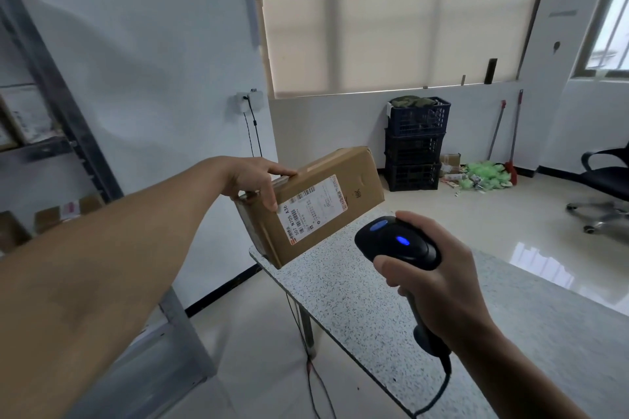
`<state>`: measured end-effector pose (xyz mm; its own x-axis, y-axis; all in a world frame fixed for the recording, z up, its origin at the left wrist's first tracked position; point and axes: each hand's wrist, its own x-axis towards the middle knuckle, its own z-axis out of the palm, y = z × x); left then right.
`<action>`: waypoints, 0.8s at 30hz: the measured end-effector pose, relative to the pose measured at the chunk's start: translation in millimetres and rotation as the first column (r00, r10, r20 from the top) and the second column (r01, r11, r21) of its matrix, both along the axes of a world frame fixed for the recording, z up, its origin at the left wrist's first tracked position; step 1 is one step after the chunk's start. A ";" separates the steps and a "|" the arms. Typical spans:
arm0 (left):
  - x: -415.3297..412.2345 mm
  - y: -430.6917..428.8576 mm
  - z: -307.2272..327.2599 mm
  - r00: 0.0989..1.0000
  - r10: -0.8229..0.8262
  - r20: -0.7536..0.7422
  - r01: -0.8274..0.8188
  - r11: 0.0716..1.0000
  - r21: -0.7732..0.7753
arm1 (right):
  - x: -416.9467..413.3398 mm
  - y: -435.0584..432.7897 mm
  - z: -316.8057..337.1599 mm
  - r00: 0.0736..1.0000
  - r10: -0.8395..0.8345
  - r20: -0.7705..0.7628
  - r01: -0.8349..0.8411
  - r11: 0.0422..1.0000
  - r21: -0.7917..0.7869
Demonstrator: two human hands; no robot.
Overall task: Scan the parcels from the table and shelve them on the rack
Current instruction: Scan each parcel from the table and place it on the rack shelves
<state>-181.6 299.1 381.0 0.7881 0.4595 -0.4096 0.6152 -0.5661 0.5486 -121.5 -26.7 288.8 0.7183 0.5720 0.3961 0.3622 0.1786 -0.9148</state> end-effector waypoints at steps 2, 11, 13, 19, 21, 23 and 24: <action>-4.7 0.9 -1.0 1.000 0.009 -0.003 -0.009 1.000 -0.005 | -1.9 1.3 -0.8 1.000 0.010 0.012 -0.010 1.000 0.001; -57.4 18.5 -18.1 0.996 0.086 0.019 -0.086 0.996 -0.026 | -25.6 25.1 -14.3 0.997 0.057 0.042 -0.054 0.996 -0.064; -78.2 28.4 -27.4 0.995 0.098 0.021 -0.098 0.995 -0.019 | -35.1 35.9 -17.5 0.997 0.073 0.037 -0.070 0.995 -0.073; -167.7 64.7 -55.8 0.984 0.175 0.015 -0.175 0.985 -0.010 | -86.7 88.0 -27.4 0.988 0.147 0.047 -0.142 0.984 -0.104; -207.7 84.1 -69.6 0.978 0.208 0.024 -0.208 0.978 -0.001 | -113.5 111.1 -31.5 0.982 0.184 0.051 -0.177 0.976 -0.123; -253.1 105.0 -83.3 0.972 0.235 0.019 -0.235 0.972 -0.006 | -144.5 136.1 -35.4 0.975 0.217 0.055 -0.207 0.967 -0.146; -277.2 114.8 -89.2 0.969 0.248 0.005 -0.248 0.969 -0.003 | -161.0 149.0 -37.9 0.971 0.231 0.059 -0.220 0.963 -0.156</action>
<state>-458.8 413.9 291.8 0.6518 0.6399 -0.4070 0.7333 -0.3947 0.5536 -282.4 122.3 250.9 0.5351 0.7717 0.3437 0.3977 0.1289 -0.9084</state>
